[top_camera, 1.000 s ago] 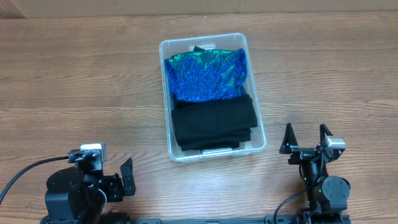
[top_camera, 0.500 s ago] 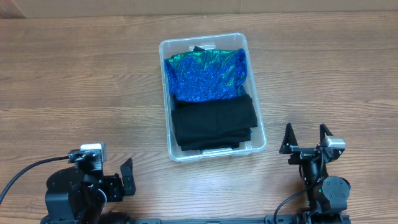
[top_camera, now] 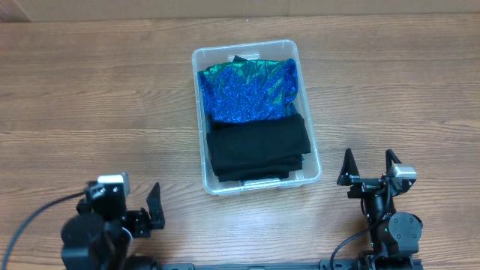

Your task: Pack container

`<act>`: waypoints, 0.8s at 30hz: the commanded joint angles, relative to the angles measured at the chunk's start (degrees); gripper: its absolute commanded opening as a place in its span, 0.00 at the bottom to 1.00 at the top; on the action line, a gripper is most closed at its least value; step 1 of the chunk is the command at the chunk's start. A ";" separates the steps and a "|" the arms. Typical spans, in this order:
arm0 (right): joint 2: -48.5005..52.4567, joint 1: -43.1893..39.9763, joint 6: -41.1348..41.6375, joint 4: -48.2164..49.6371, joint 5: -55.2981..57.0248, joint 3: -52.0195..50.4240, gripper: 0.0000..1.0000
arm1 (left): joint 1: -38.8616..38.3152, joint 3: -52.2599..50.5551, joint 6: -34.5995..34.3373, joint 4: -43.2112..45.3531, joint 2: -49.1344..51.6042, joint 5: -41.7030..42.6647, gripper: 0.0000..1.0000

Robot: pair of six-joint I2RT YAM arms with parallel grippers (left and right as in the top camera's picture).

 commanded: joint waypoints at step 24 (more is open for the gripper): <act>-0.57 0.37 -0.02 0.37 -0.44 -0.57 1.00 | -1.90 -41.90 2.36 52.28 -16.81 -0.39 1.00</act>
